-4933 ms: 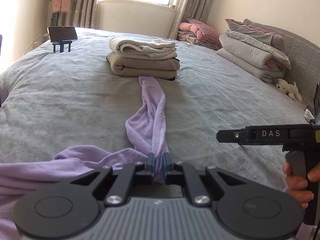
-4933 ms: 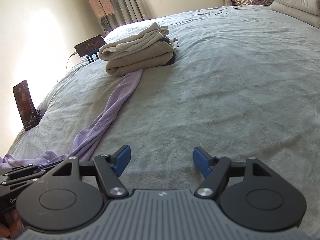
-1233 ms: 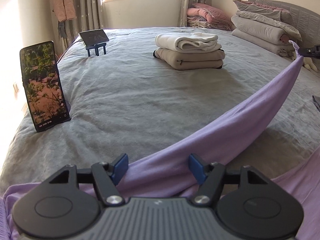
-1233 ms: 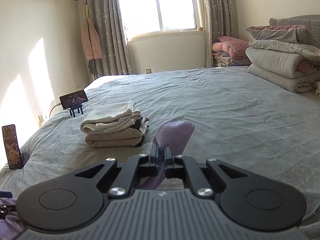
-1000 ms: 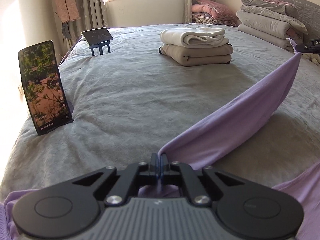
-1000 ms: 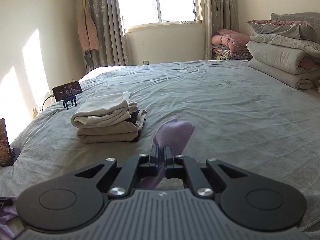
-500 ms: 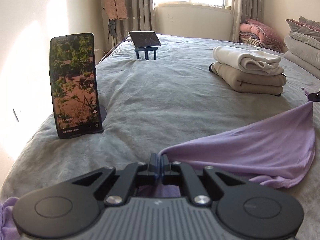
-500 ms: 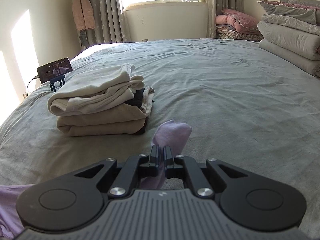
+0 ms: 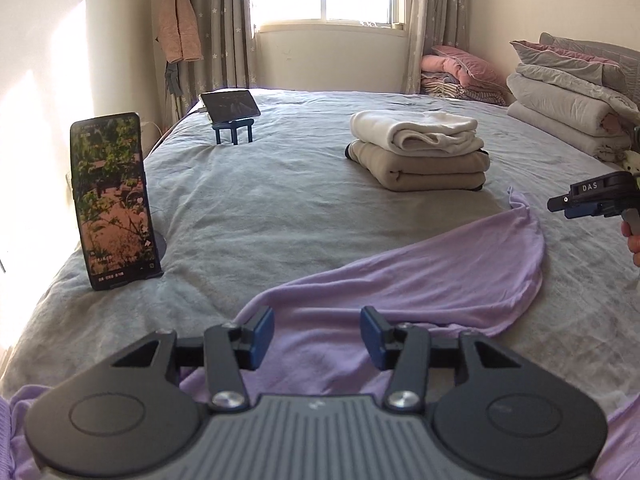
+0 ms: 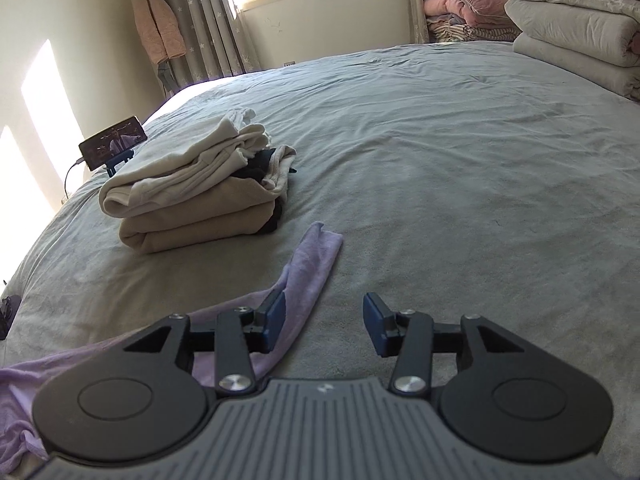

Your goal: Fold clothes

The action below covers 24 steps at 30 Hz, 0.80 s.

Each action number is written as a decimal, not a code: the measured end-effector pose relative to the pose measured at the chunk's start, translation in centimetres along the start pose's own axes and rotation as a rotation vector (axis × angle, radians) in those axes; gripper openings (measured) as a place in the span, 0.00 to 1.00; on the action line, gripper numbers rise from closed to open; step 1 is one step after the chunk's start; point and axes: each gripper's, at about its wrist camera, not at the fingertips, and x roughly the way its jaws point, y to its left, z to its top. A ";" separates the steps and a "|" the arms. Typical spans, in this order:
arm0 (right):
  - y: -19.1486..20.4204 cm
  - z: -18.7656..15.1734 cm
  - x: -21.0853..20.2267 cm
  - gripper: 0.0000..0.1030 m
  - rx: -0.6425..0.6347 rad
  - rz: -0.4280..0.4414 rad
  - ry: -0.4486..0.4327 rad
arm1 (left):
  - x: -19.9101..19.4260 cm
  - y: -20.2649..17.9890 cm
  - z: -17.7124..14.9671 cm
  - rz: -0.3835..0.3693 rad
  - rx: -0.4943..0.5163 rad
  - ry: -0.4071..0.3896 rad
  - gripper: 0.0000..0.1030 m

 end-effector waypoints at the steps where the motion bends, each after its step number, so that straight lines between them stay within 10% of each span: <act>1: 0.1 -0.4 -0.3 0.46 0.007 0.020 0.017 | -0.2 -0.5 -0.2 -0.013 0.010 0.005 0.47; 20: 6.0 -6.6 -2.4 0.42 0.110 0.361 0.240 | 0.1 -4.8 -4.1 -0.057 0.164 0.082 0.35; 24: 7.2 -7.0 -1.4 0.33 0.095 0.354 0.219 | 0.3 -4.7 -4.0 -0.030 0.155 0.075 0.17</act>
